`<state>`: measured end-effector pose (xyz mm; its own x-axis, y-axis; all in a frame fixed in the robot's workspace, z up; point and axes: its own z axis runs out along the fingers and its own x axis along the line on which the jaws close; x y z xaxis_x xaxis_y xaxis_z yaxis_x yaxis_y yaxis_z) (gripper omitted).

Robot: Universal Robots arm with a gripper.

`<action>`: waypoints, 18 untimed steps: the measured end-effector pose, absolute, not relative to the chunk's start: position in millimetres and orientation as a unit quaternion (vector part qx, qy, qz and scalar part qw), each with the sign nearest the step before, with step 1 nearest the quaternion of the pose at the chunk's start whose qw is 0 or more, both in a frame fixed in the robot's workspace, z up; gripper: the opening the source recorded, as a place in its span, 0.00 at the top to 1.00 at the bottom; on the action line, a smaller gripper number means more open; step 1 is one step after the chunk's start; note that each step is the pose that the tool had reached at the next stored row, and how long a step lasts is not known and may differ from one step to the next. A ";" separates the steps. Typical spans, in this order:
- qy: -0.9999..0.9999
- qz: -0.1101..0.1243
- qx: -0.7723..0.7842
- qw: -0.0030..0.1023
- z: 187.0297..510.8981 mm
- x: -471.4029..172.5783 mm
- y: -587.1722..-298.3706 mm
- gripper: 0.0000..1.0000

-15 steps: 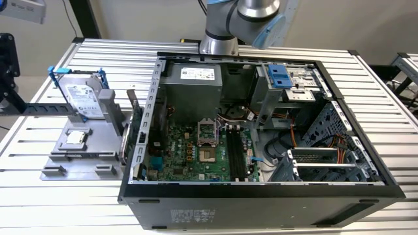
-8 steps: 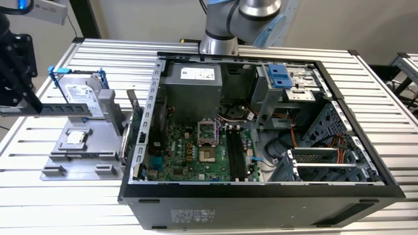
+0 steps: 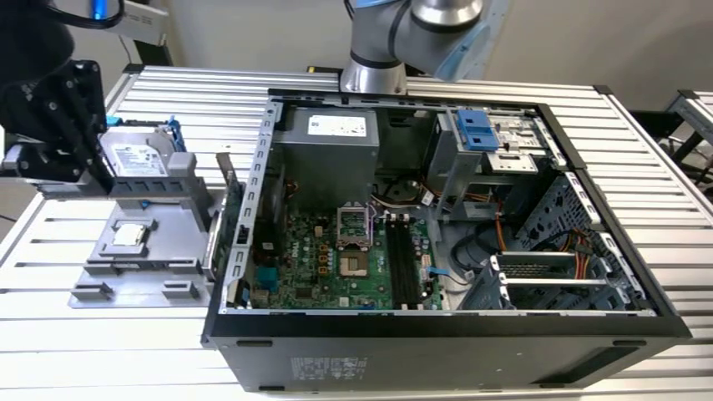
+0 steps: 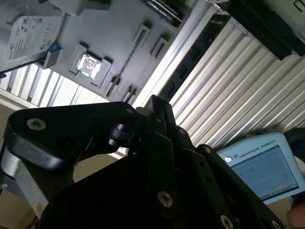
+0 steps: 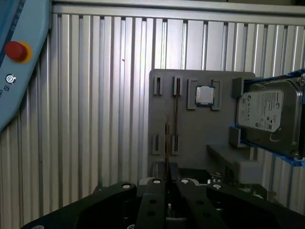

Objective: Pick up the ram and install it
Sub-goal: 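Pick up the ram and move it above insertion slot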

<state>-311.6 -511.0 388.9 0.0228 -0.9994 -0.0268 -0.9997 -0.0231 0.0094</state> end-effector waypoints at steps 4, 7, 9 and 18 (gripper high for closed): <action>0.699 0.013 -0.715 0.006 388.9 -288.8 -511.0 1.00; 0.699 0.013 -0.715 0.006 388.9 -275.6 -511.0 1.00; 0.699 0.013 -0.715 0.006 388.9 -267.0 -511.0 1.00; 0.699 0.013 -0.715 0.006 388.9 -234.8 -511.0 1.00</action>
<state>-234.8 -511.0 388.9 0.0228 -0.9994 -0.0268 -0.9997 -0.0231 0.0094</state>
